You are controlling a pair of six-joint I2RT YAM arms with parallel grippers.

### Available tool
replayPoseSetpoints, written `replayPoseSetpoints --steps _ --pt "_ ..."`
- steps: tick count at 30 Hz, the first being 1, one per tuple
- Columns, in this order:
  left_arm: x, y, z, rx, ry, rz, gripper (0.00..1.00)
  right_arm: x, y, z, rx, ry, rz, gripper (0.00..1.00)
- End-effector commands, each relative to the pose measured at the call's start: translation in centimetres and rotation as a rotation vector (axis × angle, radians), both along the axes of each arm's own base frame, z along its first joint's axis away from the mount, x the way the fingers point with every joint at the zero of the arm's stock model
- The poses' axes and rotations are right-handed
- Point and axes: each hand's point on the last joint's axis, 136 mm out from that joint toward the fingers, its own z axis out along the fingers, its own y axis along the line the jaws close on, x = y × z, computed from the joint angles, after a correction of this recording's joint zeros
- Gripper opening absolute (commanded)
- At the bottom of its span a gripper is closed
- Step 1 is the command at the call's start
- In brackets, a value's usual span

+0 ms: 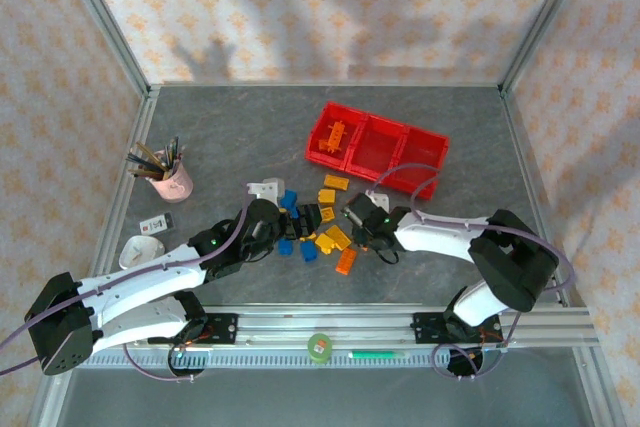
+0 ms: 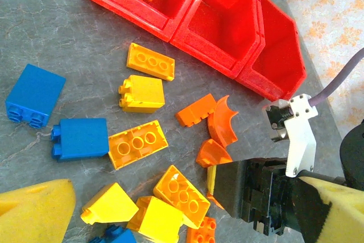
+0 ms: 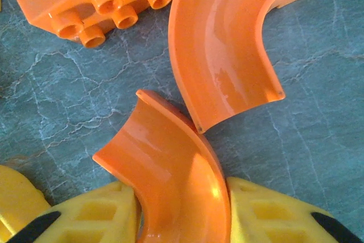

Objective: Sort the legos into containers by color
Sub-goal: Pick up the lego from the bottom-center of the table, then place the lego in the container.

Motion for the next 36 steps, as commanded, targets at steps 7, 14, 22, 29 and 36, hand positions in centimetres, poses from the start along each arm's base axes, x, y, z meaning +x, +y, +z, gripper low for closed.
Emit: replayPoseSetpoints --steps 7,14,22,29,36 --pt "0.9 0.3 2.5 0.010 -0.077 0.031 0.99 1.8 1.3 4.7 0.040 -0.094 0.019 0.33" --pt "2.2 1.3 4.5 0.053 -0.122 0.067 0.99 7.2 2.1 9.8 0.044 -0.201 0.013 0.34" --pt "4.6 3.3 5.2 0.054 -0.135 0.121 0.99 16.5 4.3 12.7 0.052 -0.283 -0.008 0.34" --pt "6.4 5.0 5.3 0.048 -0.139 0.171 0.99 24.0 5.7 11.9 0.022 -0.293 -0.024 0.34" --pt "6.9 4.7 5.1 0.045 -0.132 0.162 0.99 28.4 5.6 11.1 0.002 -0.292 -0.053 0.44"
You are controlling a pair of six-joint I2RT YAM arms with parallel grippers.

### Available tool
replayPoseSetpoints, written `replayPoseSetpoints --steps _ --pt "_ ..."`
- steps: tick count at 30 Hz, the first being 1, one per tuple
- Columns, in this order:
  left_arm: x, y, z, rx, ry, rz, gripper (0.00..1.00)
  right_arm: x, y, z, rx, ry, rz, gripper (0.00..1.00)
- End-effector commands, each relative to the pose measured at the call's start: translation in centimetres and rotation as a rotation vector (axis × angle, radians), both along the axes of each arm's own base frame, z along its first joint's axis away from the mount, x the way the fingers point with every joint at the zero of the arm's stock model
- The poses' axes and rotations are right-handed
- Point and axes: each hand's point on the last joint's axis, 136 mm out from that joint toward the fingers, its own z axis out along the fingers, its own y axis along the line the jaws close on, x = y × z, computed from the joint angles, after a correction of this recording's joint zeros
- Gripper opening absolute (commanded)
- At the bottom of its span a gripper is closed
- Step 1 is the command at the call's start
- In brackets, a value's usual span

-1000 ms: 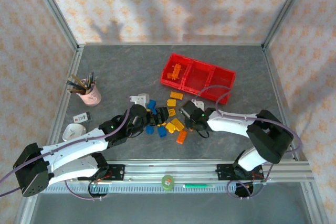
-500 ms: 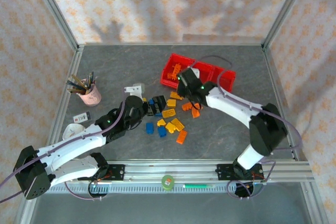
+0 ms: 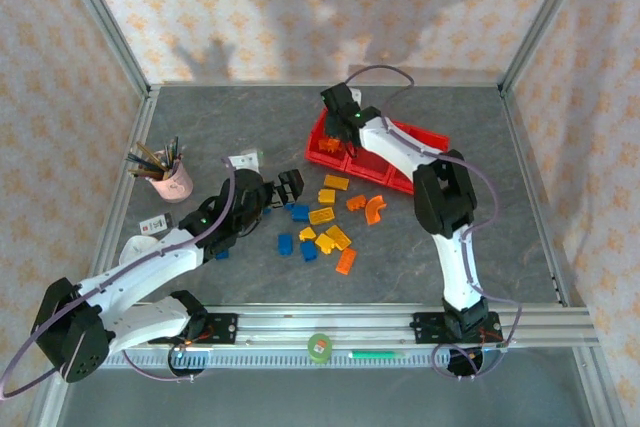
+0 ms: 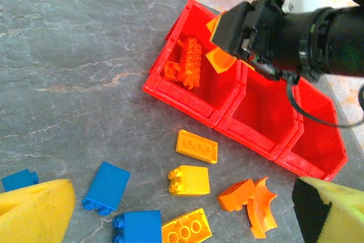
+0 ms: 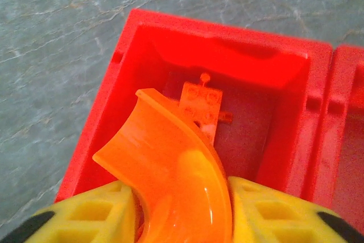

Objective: Sort the legos into containers by color
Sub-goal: Place the lego in the container, then pick up the lego from the center of the table.

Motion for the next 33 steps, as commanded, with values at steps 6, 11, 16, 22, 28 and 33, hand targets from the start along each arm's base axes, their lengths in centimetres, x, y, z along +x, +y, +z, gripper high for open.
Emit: replayPoseSetpoints --steps 6,11,16,22,28,33 --pt "0.5 -0.6 2.2 -0.022 -0.049 -0.029 0.99 0.3 -0.7 3.2 -0.022 -0.022 0.006 0.56" --pt "-0.1 -0.8 2.5 -0.045 -0.055 -0.052 0.99 -2.6 -0.9 5.6 0.054 -0.042 0.049 0.60" --pt "-0.6 -0.7 1.9 -0.056 -0.042 -0.059 0.99 -6.7 -2.2 6.1 0.080 -0.039 0.058 0.65" --pt "-1.7 -1.2 0.7 -0.096 -0.009 -0.100 0.99 -12.4 -4.5 4.9 0.100 -0.022 0.050 0.70" --pt "-2.8 -1.7 -0.7 -0.107 0.030 -0.123 0.99 -16.9 -6.4 2.6 0.089 0.018 0.036 0.75" --pt "-3.9 -3.3 -1.2 -0.094 0.031 -0.148 0.99 -20.0 -7.3 0.3 0.049 0.051 0.016 0.79"
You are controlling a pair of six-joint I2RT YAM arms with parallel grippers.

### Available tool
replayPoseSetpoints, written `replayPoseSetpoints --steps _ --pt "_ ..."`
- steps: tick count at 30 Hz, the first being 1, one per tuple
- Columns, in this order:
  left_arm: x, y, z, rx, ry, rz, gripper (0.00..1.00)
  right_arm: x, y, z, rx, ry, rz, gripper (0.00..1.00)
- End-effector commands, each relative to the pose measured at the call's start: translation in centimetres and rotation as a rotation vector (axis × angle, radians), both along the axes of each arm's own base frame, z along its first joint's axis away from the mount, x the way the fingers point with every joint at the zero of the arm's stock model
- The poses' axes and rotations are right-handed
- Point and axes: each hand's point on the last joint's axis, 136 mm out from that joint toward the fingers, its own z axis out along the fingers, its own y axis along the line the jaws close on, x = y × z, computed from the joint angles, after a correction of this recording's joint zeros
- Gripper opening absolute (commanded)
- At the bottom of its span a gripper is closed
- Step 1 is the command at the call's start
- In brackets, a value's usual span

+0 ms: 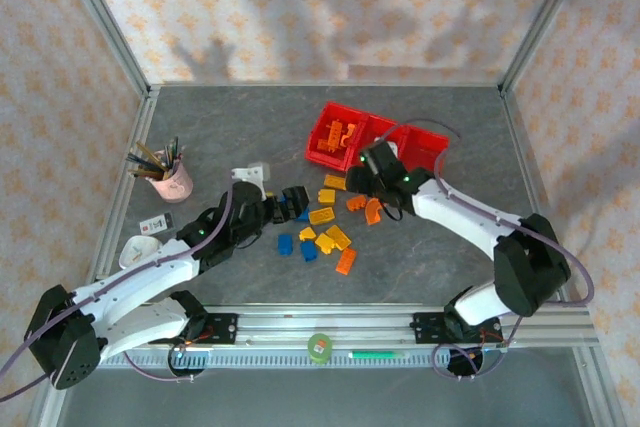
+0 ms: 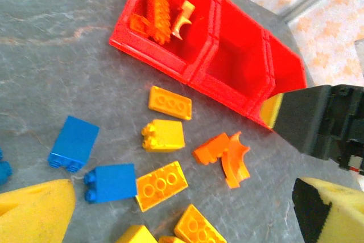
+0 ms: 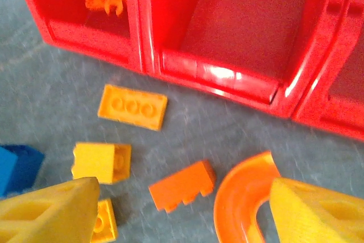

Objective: Sort the legos into containers by color
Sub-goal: Pick up the lego from the center of the table.

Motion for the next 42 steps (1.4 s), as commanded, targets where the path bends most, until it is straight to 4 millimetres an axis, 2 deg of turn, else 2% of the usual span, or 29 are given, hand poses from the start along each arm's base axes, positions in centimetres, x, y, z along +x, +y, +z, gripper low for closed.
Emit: replayPoseSetpoints --steps 1,7,11,24,33,42 --pt "-0.6 -0.9 0.2 -0.022 -0.015 0.003 0.99 -1.4 -0.9 -0.3 -0.012 -0.014 -0.052 0.80" --pt "-1.5 -2.2 -0.1 -0.054 -0.014 -0.008 0.99 -3.9 -1.8 -3.8 -0.043 0.047 -0.090 0.83" --pt "-1.5 -2.6 -0.2 -0.071 -0.011 -0.001 0.99 -4.4 -1.9 -5.5 -0.066 0.071 -0.063 0.81" --pt "-1.3 -2.9 -0.7 -0.081 -0.003 0.021 0.99 -3.5 -1.9 -8.2 -0.158 0.112 0.011 0.71" --pt "-1.0 -2.8 -0.8 -0.073 -0.006 0.036 0.99 -2.4 -1.9 -9.5 -0.186 0.123 0.036 0.60" --pt "-0.9 -2.7 -0.8 -0.070 -0.008 0.042 0.99 -2.3 -1.5 -10.4 -0.198 0.142 0.066 0.47"
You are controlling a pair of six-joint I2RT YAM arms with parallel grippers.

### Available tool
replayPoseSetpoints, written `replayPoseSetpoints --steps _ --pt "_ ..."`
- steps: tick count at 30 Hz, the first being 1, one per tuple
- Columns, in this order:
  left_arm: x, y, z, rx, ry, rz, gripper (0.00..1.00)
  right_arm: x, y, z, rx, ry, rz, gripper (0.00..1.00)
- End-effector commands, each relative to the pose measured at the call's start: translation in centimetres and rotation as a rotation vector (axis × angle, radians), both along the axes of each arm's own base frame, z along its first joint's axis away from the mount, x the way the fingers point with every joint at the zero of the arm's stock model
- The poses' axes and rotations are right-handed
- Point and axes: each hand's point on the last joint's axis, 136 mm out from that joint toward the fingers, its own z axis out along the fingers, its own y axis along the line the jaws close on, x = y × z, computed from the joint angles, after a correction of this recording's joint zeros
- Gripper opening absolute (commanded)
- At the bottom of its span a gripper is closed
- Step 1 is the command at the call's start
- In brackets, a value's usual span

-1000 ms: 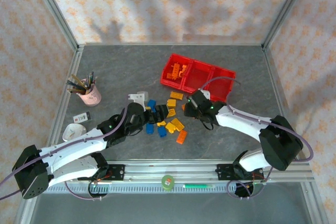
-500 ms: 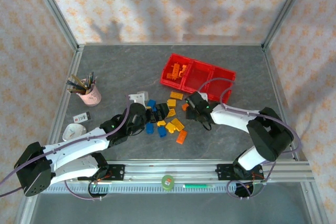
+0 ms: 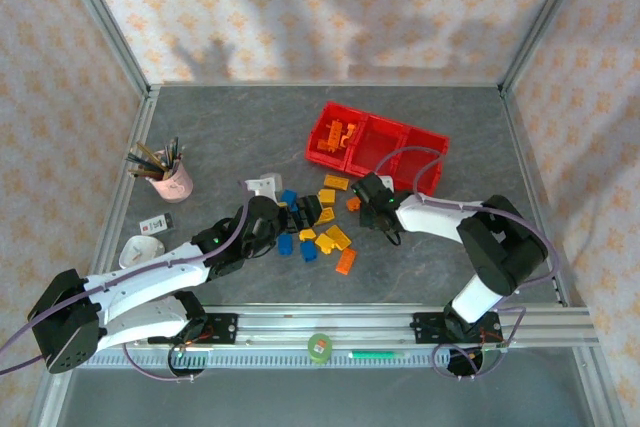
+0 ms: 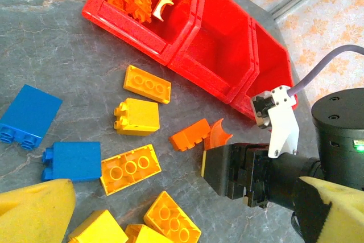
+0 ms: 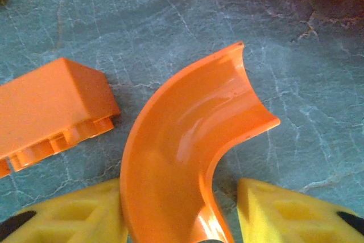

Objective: Sort the legos into containers by color
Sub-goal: Pick up the lego from the center of the table, then place the lego in the container.

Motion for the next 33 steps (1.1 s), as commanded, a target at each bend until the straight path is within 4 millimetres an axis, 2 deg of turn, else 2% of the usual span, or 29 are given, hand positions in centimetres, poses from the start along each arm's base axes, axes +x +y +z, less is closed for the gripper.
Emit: replayPoseSetpoints --steps 1,6,11,17,20,26,30,33 --pt "0.2 -0.2 0.4 -0.012 -0.016 0.015 0.99 1.0 1.2 0.2 0.034 -0.018 0.024 0.46" --pt "0.2 -0.1 0.5 -0.011 -0.020 0.016 0.99 0.8 1.1 1.0 0.040 -0.025 0.027 0.39" --pt "0.2 -0.1 0.8 -0.016 -0.026 0.013 0.99 0.5 0.8 3.0 0.060 -0.049 0.023 0.36" --pt "0.3 0.6 1.8 0.003 -0.055 0.032 0.99 0.3 1.2 7.2 0.124 -0.101 0.033 0.35" --pt "0.6 1.2 2.7 0.027 -0.079 0.052 0.99 1.1 2.1 9.8 0.162 -0.140 0.052 0.35" --pt "1.9 2.6 4.0 0.061 -0.104 0.088 0.99 5.4 5.2 13.1 0.178 -0.209 0.072 0.35" --pt "2.9 3.5 4.4 0.060 -0.106 0.102 0.99 9.4 7.8 14.1 0.174 -0.250 0.086 0.35" --pt "3.5 4.5 4.5 0.061 -0.106 0.126 0.99 12.6 9.2 13.6 0.157 -0.259 0.084 0.35"
